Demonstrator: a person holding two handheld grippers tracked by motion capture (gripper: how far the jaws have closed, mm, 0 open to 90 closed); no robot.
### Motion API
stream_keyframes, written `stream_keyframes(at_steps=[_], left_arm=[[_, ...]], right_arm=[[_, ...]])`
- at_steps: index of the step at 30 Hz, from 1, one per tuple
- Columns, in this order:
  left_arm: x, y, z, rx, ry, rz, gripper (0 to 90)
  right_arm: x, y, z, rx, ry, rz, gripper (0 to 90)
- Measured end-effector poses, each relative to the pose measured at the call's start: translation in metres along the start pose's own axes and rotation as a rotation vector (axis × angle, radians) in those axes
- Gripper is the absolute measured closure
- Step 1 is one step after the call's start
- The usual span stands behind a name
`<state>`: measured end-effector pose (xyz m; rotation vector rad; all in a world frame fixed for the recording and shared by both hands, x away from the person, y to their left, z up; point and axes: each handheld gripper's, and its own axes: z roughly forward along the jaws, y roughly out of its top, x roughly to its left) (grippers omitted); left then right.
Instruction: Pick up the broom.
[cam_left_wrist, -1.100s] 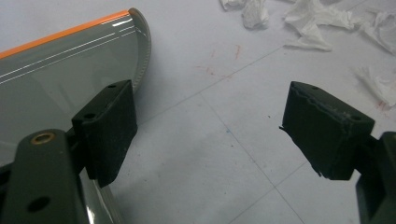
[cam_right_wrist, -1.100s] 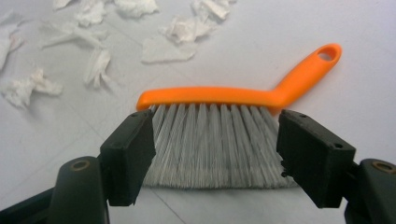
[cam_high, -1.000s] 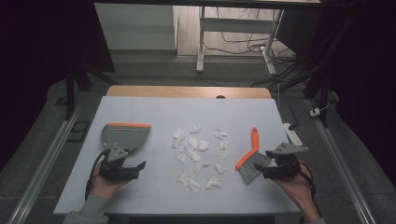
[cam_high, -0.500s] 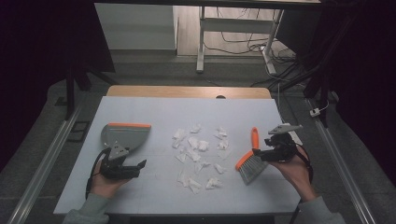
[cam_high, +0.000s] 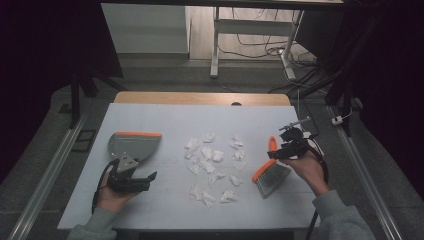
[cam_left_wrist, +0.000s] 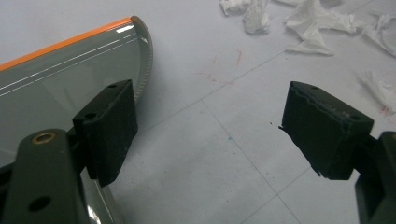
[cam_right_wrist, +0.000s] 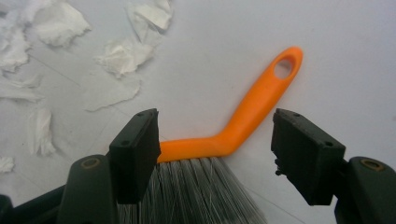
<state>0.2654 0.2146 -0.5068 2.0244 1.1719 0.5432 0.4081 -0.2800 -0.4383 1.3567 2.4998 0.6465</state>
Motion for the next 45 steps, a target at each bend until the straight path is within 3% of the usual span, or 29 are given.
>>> stream_keyframes(at_steps=[10, 19, 28, 32, 35, 38, 42, 45], left_arm=[[0.0, -0.003, 0.002, 0.009, -0.003, 0.003, 18.9], [0.0, -0.005, 0.002, 0.009, -0.01, 0.006, 19.0], [-0.001, -0.006, 0.003, 0.011, -0.008, 0.012, 19.0], [-0.001, -0.006, 0.003, 0.012, -0.007, 0.013, 19.0], [-0.002, -0.006, 0.003, 0.015, -0.005, 0.017, 19.0], [-0.003, -0.007, 0.002, 0.011, -0.004, 0.023, 19.0], [-0.003, -0.007, 0.0, 0.008, -0.005, 0.022, 19.0], [-0.003, -0.008, 0.0, 0.007, -0.004, 0.022, 19.0]], right_arm=[[-0.013, 0.014, 0.034, 0.141, -0.036, 0.129, 33.4], [-0.017, 0.016, 0.055, 0.226, -0.082, 0.174, 33.7], [-0.016, 0.014, 0.062, 0.256, -0.084, 0.213, 37.2], [-0.011, 0.012, 0.063, 0.271, -0.107, 0.225, 43.7], [-0.006, 0.011, 0.062, 0.266, -0.12, 0.266, 51.6], [0.0, 0.011, 0.063, 0.269, -0.17, 0.285, 56.4], [0.003, 0.011, 0.063, 0.264, -0.188, 0.283, 67.4], [0.007, 0.009, 0.063, 0.245, -0.195, 0.268, 70.4]])
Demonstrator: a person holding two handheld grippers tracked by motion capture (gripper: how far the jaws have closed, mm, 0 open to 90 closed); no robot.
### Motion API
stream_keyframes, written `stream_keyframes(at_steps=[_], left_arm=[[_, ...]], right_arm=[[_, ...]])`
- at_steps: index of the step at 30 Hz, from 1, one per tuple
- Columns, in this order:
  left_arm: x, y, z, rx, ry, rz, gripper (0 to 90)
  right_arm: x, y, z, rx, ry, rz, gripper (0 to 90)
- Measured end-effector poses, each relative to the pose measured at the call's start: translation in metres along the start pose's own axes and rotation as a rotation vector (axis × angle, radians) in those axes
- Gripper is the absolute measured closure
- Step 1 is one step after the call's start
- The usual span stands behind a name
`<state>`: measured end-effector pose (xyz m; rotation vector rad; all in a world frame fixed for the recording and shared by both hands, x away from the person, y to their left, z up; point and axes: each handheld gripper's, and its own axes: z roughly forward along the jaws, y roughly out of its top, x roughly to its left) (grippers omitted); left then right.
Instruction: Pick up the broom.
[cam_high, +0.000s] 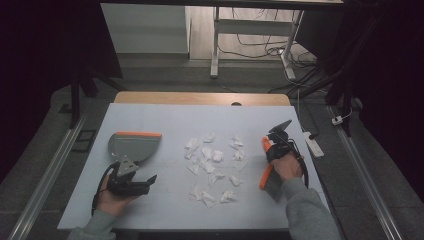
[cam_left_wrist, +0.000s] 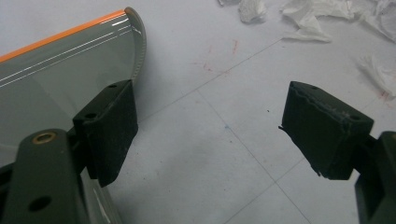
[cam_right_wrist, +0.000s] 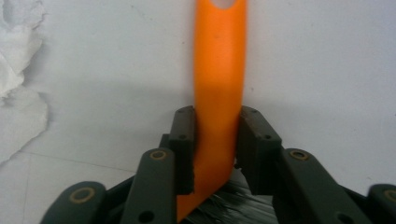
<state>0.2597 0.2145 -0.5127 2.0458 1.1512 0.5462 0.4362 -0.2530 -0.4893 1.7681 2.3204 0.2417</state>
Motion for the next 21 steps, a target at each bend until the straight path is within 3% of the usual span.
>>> stream_keyframes(at_steps=[9, 16, 21], left_arm=[[0.0002, 0.0001, 0.0002, 0.0, 0.001, -0.001, 19.1], [0.0009, -0.0005, 0.001, 0.0, 0.001, -0.002, 19.1], [0.0016, -0.0009, 0.0013, -0.003, -0.002, -0.004, 19.1]], right_arm=[[-0.0025, -0.0019, -0.0007, -0.02, 0.024, -0.07, 71.0], [-0.0026, 0.0006, -0.0018, 0.0, 0.028, -0.141, 71.1], [-0.0054, 0.0002, -0.0074, 0.007, 0.056, -0.172, 71.2]])
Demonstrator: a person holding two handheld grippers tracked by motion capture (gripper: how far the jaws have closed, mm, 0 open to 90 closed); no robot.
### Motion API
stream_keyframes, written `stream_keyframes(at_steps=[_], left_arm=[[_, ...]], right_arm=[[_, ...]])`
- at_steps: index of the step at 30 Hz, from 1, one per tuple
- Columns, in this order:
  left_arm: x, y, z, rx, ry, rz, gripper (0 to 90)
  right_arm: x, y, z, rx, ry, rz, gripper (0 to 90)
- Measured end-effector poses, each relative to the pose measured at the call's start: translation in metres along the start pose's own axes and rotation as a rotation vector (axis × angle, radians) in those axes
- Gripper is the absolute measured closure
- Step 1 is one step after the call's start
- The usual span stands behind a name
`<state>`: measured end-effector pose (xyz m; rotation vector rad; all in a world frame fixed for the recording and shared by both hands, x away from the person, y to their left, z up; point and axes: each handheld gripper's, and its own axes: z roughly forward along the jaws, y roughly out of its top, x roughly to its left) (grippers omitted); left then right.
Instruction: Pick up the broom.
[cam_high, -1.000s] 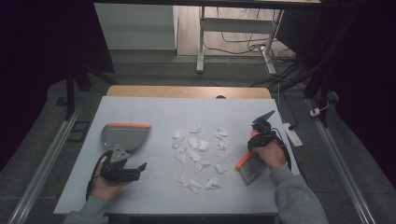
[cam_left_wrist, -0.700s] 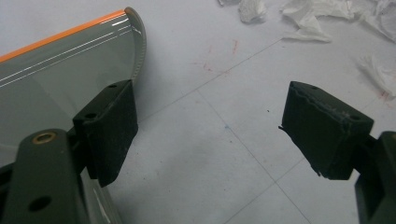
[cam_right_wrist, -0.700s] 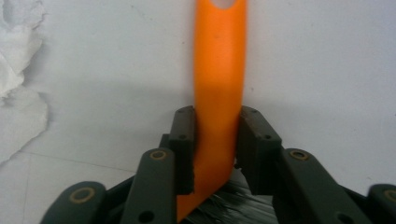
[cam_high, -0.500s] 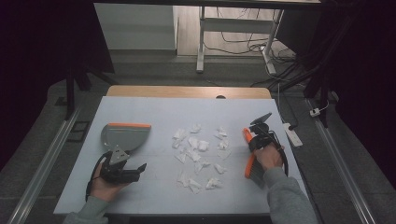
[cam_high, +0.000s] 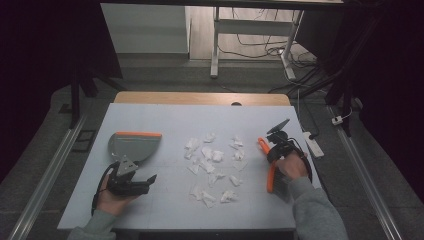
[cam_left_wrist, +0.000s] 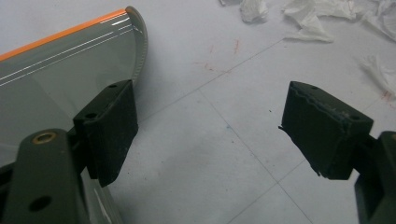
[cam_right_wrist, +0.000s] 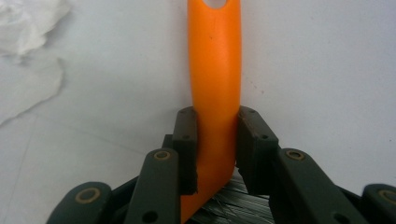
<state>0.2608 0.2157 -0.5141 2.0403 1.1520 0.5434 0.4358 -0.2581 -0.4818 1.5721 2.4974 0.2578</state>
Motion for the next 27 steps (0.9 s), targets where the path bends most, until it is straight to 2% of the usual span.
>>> stream_keyframes(at_steps=[3, 9, 13, 21, 27], left_arm=[[0.0, 0.0, 0.0, -0.002, -0.001, 0.0, 19.1], [0.0, 0.0, 0.0, -0.004, -0.003, -0.002, 19.1], [0.0, 0.0, 0.001, -0.002, -0.003, 0.0, 19.1], [0.0, 0.001, 0.002, -0.001, -0.004, 0.001, 19.2], [0.0, 0.001, 0.002, -0.002, -0.01, -0.005, 19.2]], right_arm=[[-0.003, -0.001, -0.008, -0.006, 0.021, -0.002, 71.2], [-0.014, -0.007, -0.025, -0.052, 0.083, 0.001, 71.2], [-0.024, -0.013, -0.038, -0.109, 0.128, 0.022, 71.3], [-0.033, -0.024, -0.061, -0.213, 0.166, 0.021, 71.2], [-0.031, -0.029, -0.07, -0.28, 0.185, 0.016, 71.3]])
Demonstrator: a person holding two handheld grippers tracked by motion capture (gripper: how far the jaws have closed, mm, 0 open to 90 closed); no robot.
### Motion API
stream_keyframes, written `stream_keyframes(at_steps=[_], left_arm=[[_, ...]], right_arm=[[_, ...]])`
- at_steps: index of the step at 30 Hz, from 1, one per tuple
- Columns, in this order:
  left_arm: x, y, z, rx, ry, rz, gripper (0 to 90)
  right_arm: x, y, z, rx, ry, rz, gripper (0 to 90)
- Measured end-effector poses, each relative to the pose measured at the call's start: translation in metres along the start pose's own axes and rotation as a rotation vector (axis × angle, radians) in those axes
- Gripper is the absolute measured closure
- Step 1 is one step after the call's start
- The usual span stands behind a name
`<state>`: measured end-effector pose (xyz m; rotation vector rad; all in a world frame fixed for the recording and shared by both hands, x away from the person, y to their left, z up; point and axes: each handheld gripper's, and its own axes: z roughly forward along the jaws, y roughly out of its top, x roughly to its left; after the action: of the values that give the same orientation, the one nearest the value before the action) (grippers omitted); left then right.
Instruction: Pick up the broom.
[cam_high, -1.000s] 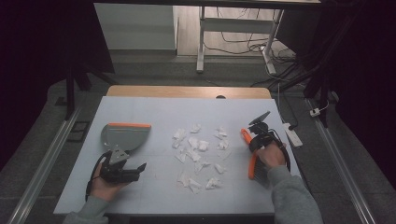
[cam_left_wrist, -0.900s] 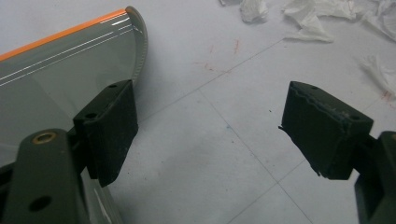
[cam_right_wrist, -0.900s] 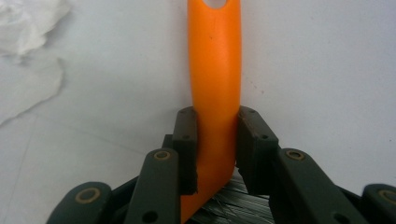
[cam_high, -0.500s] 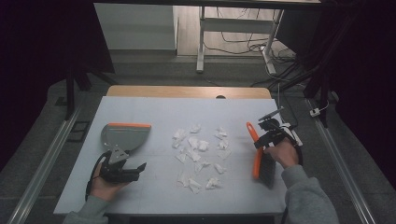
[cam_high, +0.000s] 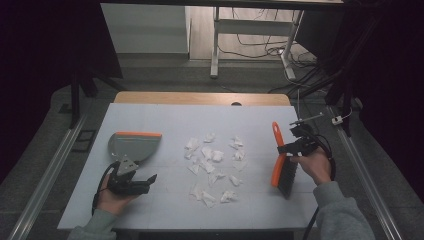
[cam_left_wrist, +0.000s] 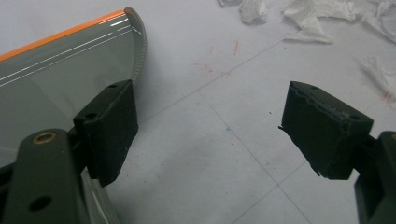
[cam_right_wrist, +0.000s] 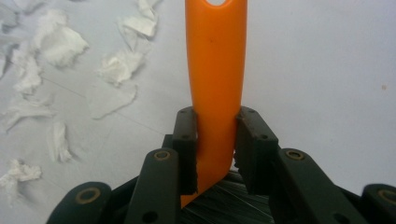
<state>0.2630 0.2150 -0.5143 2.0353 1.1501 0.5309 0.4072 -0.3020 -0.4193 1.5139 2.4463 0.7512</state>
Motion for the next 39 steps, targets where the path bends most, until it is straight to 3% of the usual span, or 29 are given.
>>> stream_keyframes(at_steps=[5, 11, 14, 22, 30, 39], left_arm=[[-0.001, 0.002, 0.002, -0.002, 0.001, 0.006, 19.2], [-0.004, 0.007, 0.005, -0.002, 0.003, 0.012, 19.3], [-0.006, 0.011, 0.007, -0.003, -0.001, 0.015, 19.3], [-0.02, 0.027, 0.011, -0.026, -0.037, 0.039, 19.9], [-0.039, 0.045, 0.02, -0.062, -0.113, 0.052, 20.7], [-0.059, 0.059, 0.025, -0.073, -0.13, 0.093, 21.7]], right_arm=[[0.002, -0.002, -0.011, -0.102, 0.032, 0.002, 71.3], [0.004, -0.008, -0.025, -0.262, 0.109, -0.002, 71.3], [0.006, -0.01, -0.031, -0.316, 0.131, -0.005, 71.3], [0.01, -0.015, -0.03, -0.378, 0.2, 0.013, 71.2], [0.024, -0.011, -0.023, -0.43, 0.269, 0.022, 71.2], [0.046, -0.008, -0.012, -0.486, 0.347, 0.027, 71.1]])
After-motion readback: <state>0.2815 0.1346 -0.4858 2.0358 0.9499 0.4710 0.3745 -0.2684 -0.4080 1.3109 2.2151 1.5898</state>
